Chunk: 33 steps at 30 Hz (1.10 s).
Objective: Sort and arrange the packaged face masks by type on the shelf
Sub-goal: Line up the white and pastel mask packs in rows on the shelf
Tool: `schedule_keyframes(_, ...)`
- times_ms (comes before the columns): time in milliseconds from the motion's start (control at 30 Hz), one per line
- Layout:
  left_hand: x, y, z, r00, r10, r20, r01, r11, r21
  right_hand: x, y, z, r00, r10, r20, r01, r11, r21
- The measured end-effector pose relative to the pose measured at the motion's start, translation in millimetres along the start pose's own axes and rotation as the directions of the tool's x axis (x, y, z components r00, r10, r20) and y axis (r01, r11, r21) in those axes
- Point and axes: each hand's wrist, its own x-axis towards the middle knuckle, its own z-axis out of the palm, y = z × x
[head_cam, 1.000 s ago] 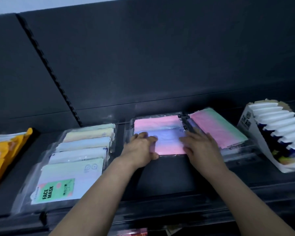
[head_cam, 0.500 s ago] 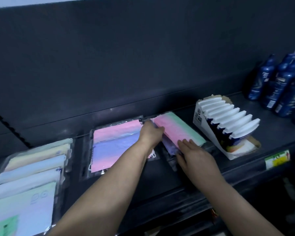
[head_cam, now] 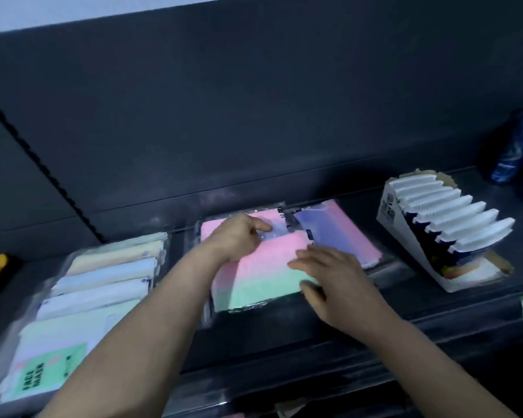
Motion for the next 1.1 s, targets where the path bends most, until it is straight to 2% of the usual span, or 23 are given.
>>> schedule_keyframes(67, -11, -24, 7, 0.996, 0.019, -0.083, -0.014, 0.998, 0.062, 1, -10, 11, 0.98, 0.042, 0.192, -0.038, 0.999, -0.026)
schedule_keyframes(133, -26, -44, 8, 1.0, 0.026, 0.005, -0.026, 0.998, 0.055, 4, -15, 15, 0.964, 0.1, 0.246, -0.086, 0.994, -0.07)
schedule_keyframes(167, -35, -50, 8, 0.994, 0.025, 0.105, -0.034, 0.995, 0.091, 8, -16, 15, 0.969, 0.12, 0.214, -0.109, 0.992, -0.064)
schedule_keyframes(233, -53, -51, 8, 0.961, 0.008, 0.276, -0.094, 0.949, 0.302, 16, -21, 12, 0.983, 0.145, 0.111, -0.145, 0.989, -0.004)
schedule_keyframes(300, -62, -48, 10, 0.955, 0.018, 0.295, -0.14, 0.907, 0.397, 25, -17, 13, 0.982, 0.187, -0.041, -0.186, 0.982, 0.023)
schedule_keyframes(367, -62, -51, 7, 0.963, 0.023, 0.27, -0.134, 0.907, 0.399, 32, -9, 16, 0.958, 0.23, -0.169, -0.247, 0.965, -0.088)
schedule_keyframes(433, -62, -55, -2, 0.962, 0.01, 0.273, -0.131, 0.893, 0.431, 33, 0, 19, 0.927, 0.372, -0.04, -0.37, 0.895, -0.249)
schedule_keyframes(500, -63, -58, -5, 0.949, -0.027, 0.315, -0.126, 0.882, 0.454, 34, 7, 17, 0.819, 0.551, 0.16, -0.466, 0.802, -0.374)
schedule_keyframes(533, -63, -57, -5, 0.942, -0.043, 0.333, -0.118, 0.886, 0.449, 34, 8, 17, 0.778, 0.593, 0.208, -0.481, 0.775, -0.409)
schedule_keyframes(567, -62, -57, -4, 0.941, -0.05, 0.334, -0.105, 0.896, 0.431, 34, 8, 17, 0.77, 0.602, 0.21, -0.474, 0.761, -0.442)
schedule_keyframes(633, -56, -60, 2, 0.948, -0.045, 0.314, -0.089, 0.912, 0.401, 35, 9, 15, 0.822, 0.552, 0.138, -0.423, 0.756, -0.5)
schedule_keyframes(700, -47, -62, 9, 0.964, -0.028, 0.266, -0.083, 0.914, 0.397, 35, 10, 9, 0.852, 0.523, 0.03, -0.446, 0.753, -0.484)
schedule_keyframes(800, -36, -57, 18, 0.981, -0.012, 0.196, -0.062, 0.928, 0.367, 40, 12, -7, 0.848, 0.498, -0.181, -0.53, 0.802, -0.275)
schedule_keyframes(867, -31, -52, 17, 0.984, -0.008, 0.177, -0.057, 0.931, 0.36, 45, 11, -14, 0.844, 0.486, -0.227, -0.528, 0.828, -0.188)
schedule_keyframes(900, -29, -51, 16, 0.983, -0.012, 0.182, -0.056, 0.93, 0.363, 47, 12, -15, 0.853, 0.484, -0.197, -0.517, 0.835, -0.187)
schedule_keyframes(967, -29, -50, 11, 0.976, -0.042, 0.215, -0.045, 0.921, 0.386, 43, 17, -12, 0.876, 0.482, -0.024, -0.474, 0.85, -0.228)
schedule_keyframes(1033, -34, -47, 9, 0.969, -0.062, 0.24, -0.045, 0.907, 0.419, 30, 19, -6, 0.821, 0.541, 0.185, -0.478, 0.827, -0.298)
schedule_keyframes(1100, -38, -34, 11, 0.984, 0.026, 0.178, -0.1, 0.902, 0.42, 13, 19, -3, 0.76, 0.594, 0.263, -0.496, 0.792, -0.356)
